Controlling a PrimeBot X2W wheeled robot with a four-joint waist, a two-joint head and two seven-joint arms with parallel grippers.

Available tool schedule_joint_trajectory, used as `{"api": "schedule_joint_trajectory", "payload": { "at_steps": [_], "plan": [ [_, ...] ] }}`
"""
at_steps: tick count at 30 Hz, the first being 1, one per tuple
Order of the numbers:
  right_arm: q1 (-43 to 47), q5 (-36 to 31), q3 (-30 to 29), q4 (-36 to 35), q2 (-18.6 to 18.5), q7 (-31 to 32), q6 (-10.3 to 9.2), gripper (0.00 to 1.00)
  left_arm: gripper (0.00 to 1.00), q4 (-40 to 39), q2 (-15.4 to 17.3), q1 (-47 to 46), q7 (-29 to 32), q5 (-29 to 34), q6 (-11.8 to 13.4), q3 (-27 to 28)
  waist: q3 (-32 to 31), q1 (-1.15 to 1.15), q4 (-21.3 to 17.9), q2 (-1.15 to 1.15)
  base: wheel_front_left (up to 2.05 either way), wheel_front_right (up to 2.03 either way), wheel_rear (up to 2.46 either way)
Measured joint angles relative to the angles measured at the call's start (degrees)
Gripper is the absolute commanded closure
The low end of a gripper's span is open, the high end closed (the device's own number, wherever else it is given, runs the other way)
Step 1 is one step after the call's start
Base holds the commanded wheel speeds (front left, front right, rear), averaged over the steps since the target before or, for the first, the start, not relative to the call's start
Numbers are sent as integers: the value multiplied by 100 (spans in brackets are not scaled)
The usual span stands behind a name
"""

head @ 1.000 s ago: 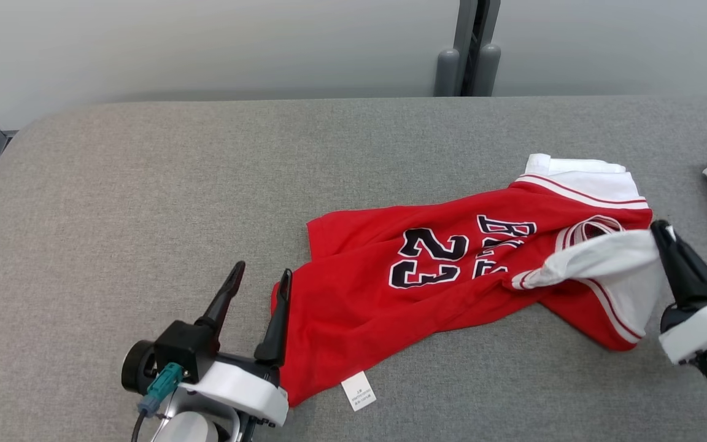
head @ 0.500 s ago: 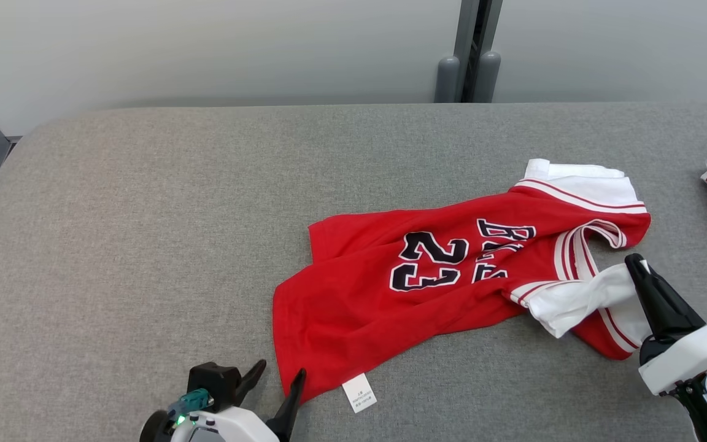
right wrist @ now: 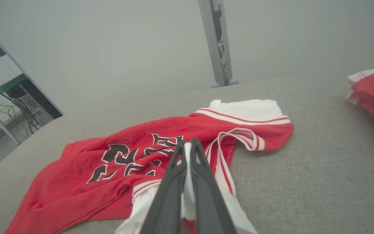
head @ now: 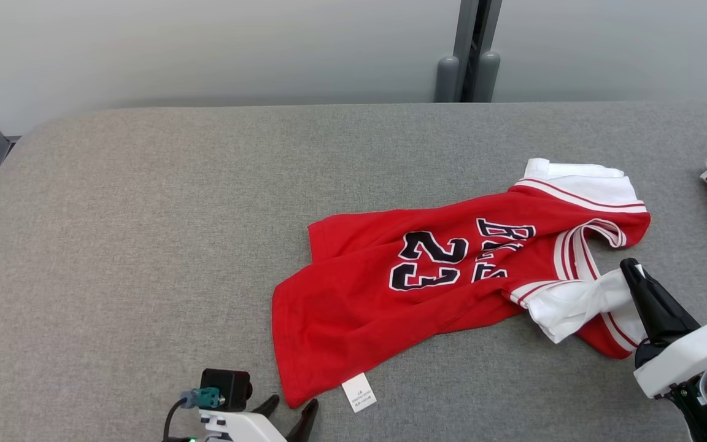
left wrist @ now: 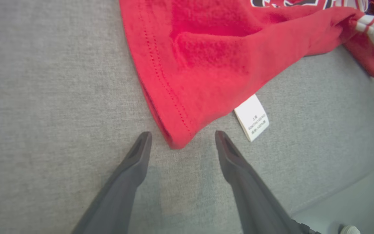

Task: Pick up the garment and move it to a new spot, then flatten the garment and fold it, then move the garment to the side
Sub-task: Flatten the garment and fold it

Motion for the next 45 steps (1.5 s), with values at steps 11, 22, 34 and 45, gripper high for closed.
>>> {"api": "schedule_joint_trajectory", "payload": {
  "at_steps": [11,22,34,45],
  "plan": [
    [-118,-54,34,-12,-1,-27,0,100,0,-86,-19,-29,216,-33,132,-78,155,0,-61,0,0,0,0],
    [-185,-52,46,62,-44,-37,0,100,100,27,60,-82,200,-107,57,-135,186,0,-43,0,0,0,0],
    [-482,-233,18,-67,-156,-215,0,100,100,-1265,294,-102,578,-1084,-419,126,41,0,59,0,0,0,0],
    [-2232,-1122,214,-290,-583,108,1,100,100,-2611,290,-1462,1156,-2137,-103,965,-301,0,-204,0,0,0,0]
  ]
}}
